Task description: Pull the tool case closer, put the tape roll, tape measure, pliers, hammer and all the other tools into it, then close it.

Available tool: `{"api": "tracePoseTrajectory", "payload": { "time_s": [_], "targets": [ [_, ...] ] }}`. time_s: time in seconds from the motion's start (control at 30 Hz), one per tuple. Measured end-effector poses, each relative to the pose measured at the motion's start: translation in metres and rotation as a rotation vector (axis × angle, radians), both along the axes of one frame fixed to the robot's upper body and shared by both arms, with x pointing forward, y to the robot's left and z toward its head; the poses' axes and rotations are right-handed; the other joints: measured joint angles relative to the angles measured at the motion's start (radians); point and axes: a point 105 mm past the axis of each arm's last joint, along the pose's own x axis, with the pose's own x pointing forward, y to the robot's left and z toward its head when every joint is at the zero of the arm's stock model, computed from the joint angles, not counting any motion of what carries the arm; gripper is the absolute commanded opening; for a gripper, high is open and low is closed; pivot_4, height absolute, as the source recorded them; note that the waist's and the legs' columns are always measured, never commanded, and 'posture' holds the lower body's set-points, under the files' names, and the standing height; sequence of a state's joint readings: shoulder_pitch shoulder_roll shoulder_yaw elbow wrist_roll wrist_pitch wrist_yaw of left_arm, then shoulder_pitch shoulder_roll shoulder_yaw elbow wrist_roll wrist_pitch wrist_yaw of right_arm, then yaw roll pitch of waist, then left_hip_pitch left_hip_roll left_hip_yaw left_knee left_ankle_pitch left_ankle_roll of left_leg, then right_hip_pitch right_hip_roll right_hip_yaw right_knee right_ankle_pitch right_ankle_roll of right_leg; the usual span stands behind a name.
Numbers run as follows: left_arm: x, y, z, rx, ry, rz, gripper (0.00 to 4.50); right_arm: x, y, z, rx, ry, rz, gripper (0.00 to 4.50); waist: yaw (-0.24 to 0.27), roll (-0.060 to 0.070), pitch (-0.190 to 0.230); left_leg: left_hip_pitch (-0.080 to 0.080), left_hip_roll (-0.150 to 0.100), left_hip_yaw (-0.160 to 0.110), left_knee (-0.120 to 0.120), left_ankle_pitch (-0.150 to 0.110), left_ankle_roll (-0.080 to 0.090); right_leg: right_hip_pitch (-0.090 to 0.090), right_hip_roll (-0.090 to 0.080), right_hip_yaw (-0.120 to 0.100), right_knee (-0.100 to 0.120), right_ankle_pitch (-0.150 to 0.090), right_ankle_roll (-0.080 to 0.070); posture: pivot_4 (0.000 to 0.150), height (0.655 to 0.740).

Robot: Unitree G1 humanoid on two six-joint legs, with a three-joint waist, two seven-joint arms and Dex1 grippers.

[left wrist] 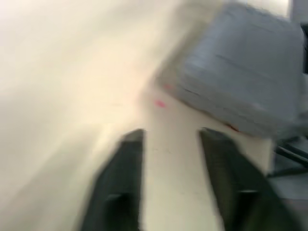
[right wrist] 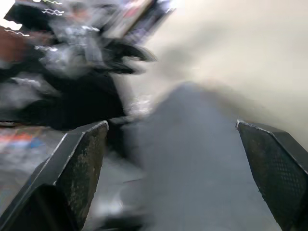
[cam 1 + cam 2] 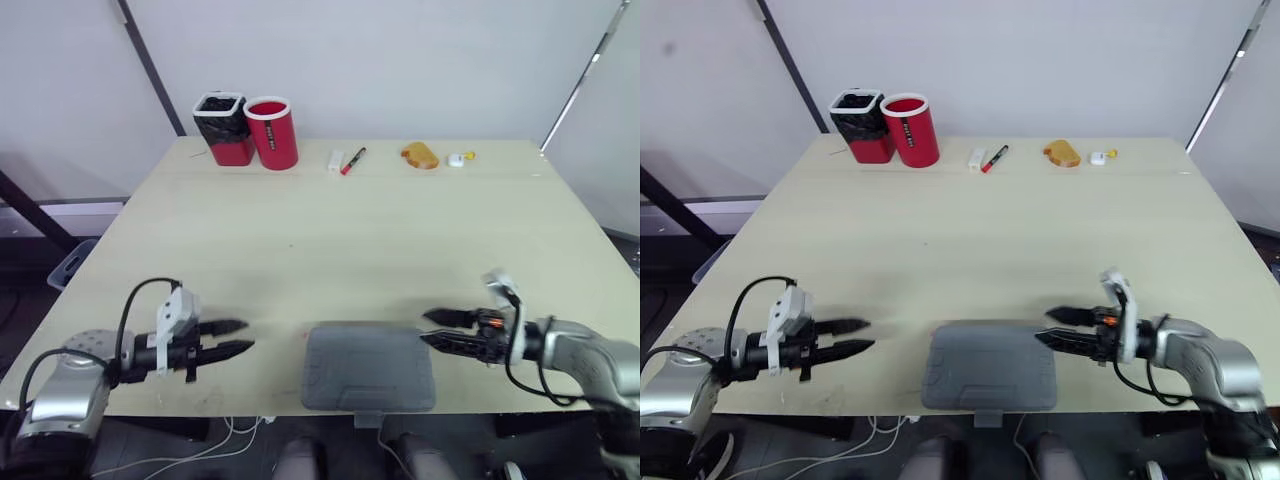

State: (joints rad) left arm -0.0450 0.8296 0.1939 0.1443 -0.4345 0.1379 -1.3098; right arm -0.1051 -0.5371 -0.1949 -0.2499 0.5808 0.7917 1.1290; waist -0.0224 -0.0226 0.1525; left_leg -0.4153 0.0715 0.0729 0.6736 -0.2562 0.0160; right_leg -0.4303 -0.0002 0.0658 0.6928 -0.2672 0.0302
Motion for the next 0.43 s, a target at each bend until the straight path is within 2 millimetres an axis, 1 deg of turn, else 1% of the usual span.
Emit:
{"api": "tracePoseTrajectory", "payload": {
  "time_s": [0.03, 0.07, 0.13, 0.17, 0.2, 0.27, 0.37, 0.43],
  "targets": [
    [0.002, 0.000, 0.001, -0.004, -0.012, 0.015, 3.85, -0.001, -0.012, -0.001, -0.065, -0.090, -0.074, 4.50, 0.003, 0.000, 0.000, 0.000, 0.000, 0.000, 0.000, 0.000, 0.000, 0.000, 0.000, 0.000, 0.000, 0.000, 0.000, 0.150, 0.7400],
    [0.002, 0.001, 0.001, -0.005, -0.018, 0.029, 4.47, -0.004, -0.021, -0.002, -0.118, -0.143, -0.117, 4.50, 0.003, 0.000, 0.000, 0.000, 0.000, 0.001, 0.000, 0.000, 0.000, 0.000, 0.000, 0.000, 0.000, 0.000, 0.000, 0.150, 0.7400],
    [0.003, 0.003, 0.000, -0.002, -0.030, 0.058, 4.47, -0.010, -0.032, -0.008, -0.209, -0.230, -0.167, 4.50, -0.001, 0.000, 0.000, 0.001, 0.001, 0.001, -0.001, 0.000, 0.000, 0.000, 0.001, 0.001, 0.000, 0.000, 0.000, 0.150, 0.7400],
    [0.004, 0.003, -0.001, 0.000, -0.031, 0.065, 4.47, -0.011, -0.034, -0.009, -0.217, -0.237, -0.173, 4.50, -0.002, 0.000, 0.000, 0.001, 0.001, 0.000, -0.001, 0.000, 0.000, 0.000, 0.001, 0.001, 0.000, 0.000, 0.000, 0.150, 0.7400],
    [0.005, 0.005, -0.001, 0.012, -0.039, 0.086, 4.47, -0.016, -0.039, -0.011, -0.242, -0.263, -0.200, 4.50, 0.000, 0.000, 0.000, 0.001, 0.001, 0.000, -0.001, 0.000, 0.000, 0.000, 0.001, 0.001, 0.000, 0.000, 0.000, 0.150, 0.7400],
    [0.005, 0.014, -0.007, 0.048, -0.040, 0.159, 4.47, -0.026, -0.060, -0.016, -0.299, -0.290, -0.292, 4.50, 0.002, 0.000, 0.000, 0.002, 0.001, 0.001, -0.001, 0.000, 0.000, 0.000, 0.001, 0.002, 0.000, 0.000, 0.000, 0.150, 0.7400],
    [0.006, 0.017, -0.010, 0.066, -0.040, 0.191, 4.47, -0.032, -0.072, -0.017, -0.338, -0.312, -0.333, 4.50, 0.004, -0.001, 0.000, 0.002, 0.001, 0.002, 0.000, 0.000, 0.000, 0.000, 0.001, 0.002, 0.000, 0.000, 0.000, 0.150, 0.7400],
    [0.005, 0.018, -0.012, 0.073, -0.039, 0.199, 4.47, -0.036, -0.075, -0.020, -0.351, -0.308, -0.344, 4.50, 0.004, -0.001, -0.001, 0.002, 0.001, 0.002, 0.000, 0.000, 0.000, 0.001, 0.001, 0.002, 0.000, 0.000, 0.000, 0.150, 0.7400]
  ]
}}
